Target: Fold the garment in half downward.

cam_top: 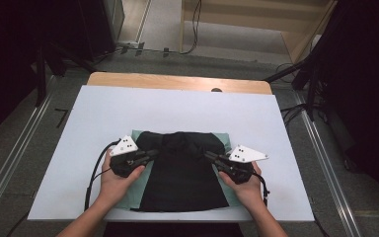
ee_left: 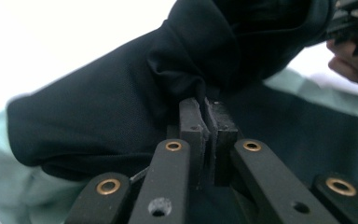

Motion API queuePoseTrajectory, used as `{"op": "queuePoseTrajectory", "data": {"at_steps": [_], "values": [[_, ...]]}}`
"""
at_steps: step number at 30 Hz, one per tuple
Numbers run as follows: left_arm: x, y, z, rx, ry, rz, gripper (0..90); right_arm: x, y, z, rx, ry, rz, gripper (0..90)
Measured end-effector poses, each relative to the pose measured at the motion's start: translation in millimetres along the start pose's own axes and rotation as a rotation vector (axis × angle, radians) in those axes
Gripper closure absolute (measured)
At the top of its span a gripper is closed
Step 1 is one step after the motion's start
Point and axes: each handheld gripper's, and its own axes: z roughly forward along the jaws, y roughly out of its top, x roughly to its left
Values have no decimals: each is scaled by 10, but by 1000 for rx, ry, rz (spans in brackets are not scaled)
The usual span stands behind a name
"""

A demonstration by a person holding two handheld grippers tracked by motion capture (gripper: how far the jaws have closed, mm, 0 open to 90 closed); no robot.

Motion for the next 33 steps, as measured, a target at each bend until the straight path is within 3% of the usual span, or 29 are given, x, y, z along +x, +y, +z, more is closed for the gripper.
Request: {"op": "queuePoseTrajectory", "data": {"at_steps": [8,12,15,17,21,23,26,29,31,33], "values": [[-163,-255,-90,87,-14,13,868,25,-203,-185,41,-5,30,849],[-216,-332,-194,108,-36,24,835,42,-295,-307,74,-26,61,785],[-210,-376,-354,60,-55,-17,640,61,-326,-433,68,-22,81,621],[-220,-394,-442,31,-52,-27,540,81,-338,-527,65,-26,107,565],[-333,-399,-555,3,-40,-13,473,169,-349,-622,48,-3,166,504],[-410,-398,-551,5,-59,-12,473,267,-343,-609,56,18,176,502],[-543,-416,-471,37,-83,3,474,459,-319,-523,103,44,136,502],[-675,-437,-329,85,-64,51,474,605,-319,-386,143,91,116,505],[-736,-453,-234,124,-32,70,474,678,-335,-270,175,119,104,513],[-765,-468,-173,149,-25,81,475,727,-351,-187,201,127,88,531]]}}
